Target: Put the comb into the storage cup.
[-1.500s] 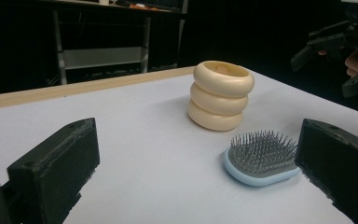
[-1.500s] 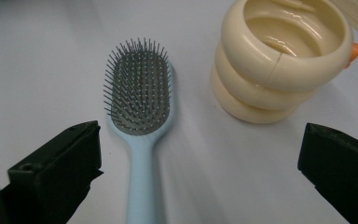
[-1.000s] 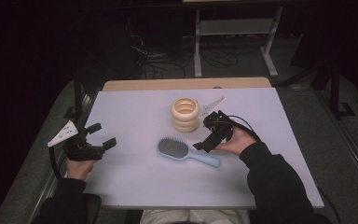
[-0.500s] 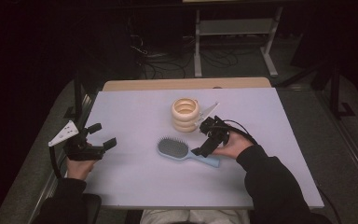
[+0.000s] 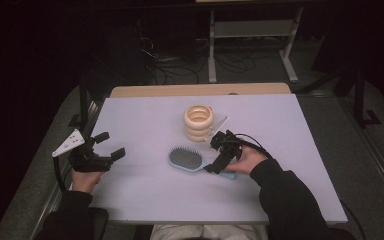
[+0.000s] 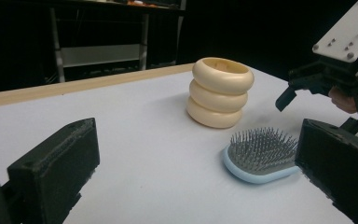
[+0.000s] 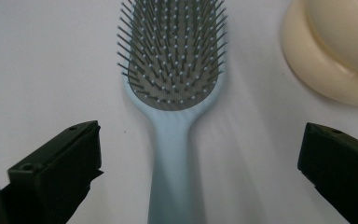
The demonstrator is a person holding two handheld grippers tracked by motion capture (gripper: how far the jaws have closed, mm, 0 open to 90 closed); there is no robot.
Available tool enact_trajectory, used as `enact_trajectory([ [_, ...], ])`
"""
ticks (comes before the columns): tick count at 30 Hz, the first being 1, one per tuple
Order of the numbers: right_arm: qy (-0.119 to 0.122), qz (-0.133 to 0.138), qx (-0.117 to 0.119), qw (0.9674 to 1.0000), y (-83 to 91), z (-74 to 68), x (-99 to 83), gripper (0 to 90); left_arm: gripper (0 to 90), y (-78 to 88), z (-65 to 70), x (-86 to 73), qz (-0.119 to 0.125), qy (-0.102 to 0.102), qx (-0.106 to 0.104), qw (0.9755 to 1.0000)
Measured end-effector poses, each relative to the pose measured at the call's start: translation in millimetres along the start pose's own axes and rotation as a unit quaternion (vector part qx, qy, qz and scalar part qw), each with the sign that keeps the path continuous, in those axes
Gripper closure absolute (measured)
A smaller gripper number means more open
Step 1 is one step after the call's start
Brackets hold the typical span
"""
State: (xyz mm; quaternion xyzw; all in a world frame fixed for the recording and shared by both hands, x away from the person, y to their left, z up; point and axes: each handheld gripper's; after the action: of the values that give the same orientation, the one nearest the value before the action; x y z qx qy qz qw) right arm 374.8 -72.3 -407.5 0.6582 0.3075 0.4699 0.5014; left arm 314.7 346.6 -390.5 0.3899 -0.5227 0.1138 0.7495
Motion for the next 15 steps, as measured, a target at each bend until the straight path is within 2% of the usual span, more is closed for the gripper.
enact_trajectory([
  [6,0.005,-0.020,0.005,0.9998,-9.6,-2.7,1.9,0.0,0.0,-0.3,-0.1,-0.1,-0.001,-0.001,0.000,1.0000],
  [15,0.011,-0.029,0.002,0.9995,-20.2,-5.3,3.0,0.0,0.0,-0.6,-0.3,-0.1,-0.003,-0.002,0.000,1.0000],
])
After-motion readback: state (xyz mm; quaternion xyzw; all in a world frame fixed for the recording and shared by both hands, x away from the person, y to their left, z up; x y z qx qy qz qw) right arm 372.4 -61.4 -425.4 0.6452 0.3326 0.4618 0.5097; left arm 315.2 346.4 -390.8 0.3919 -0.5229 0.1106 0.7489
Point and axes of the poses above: each handheld gripper's, and its own axes: y roughly backward along the jaws, x roughly out of its top, z roughly to its right, and after that the axes turned 15 degrees about -z, right-handed
